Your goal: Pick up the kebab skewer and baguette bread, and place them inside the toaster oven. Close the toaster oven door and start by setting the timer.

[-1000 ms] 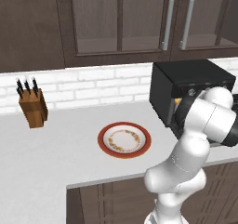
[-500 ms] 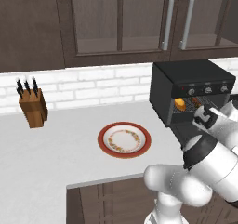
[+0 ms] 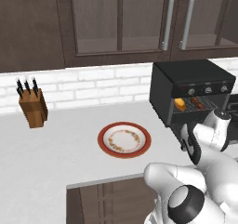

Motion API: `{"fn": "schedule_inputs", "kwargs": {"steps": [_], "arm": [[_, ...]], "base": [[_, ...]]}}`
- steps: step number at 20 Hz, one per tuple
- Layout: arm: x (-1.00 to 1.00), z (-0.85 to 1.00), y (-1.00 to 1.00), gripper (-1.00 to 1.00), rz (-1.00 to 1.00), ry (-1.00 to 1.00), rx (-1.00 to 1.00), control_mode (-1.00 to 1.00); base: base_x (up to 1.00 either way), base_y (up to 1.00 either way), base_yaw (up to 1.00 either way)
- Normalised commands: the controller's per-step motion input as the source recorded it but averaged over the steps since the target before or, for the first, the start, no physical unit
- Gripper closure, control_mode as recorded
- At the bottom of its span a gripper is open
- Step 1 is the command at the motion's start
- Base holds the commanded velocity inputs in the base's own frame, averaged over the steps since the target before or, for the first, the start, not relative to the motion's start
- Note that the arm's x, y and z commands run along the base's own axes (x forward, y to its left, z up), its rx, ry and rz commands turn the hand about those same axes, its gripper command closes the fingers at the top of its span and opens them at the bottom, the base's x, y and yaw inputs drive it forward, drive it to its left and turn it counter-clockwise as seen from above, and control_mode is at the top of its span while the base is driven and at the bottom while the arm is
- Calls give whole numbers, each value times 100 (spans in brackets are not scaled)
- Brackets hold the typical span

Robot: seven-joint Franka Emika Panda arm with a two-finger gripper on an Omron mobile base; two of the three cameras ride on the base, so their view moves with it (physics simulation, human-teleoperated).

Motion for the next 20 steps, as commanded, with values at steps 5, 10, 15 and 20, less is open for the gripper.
{"fn": "schedule_inputs", "kwargs": {"steps": [5,10,15,20], "arm": [[-1,-18,4,-100,23,2,-2,-100],[1,-18,0,-100,21,-2,0,-100],[9,-3,3,-100,11,0,-1,-100],[0,-20,6,-100,4,0,-5,-100]], "base": [[0,0,0],[0,0,0],[0,0,0],[0,0,0]]}}
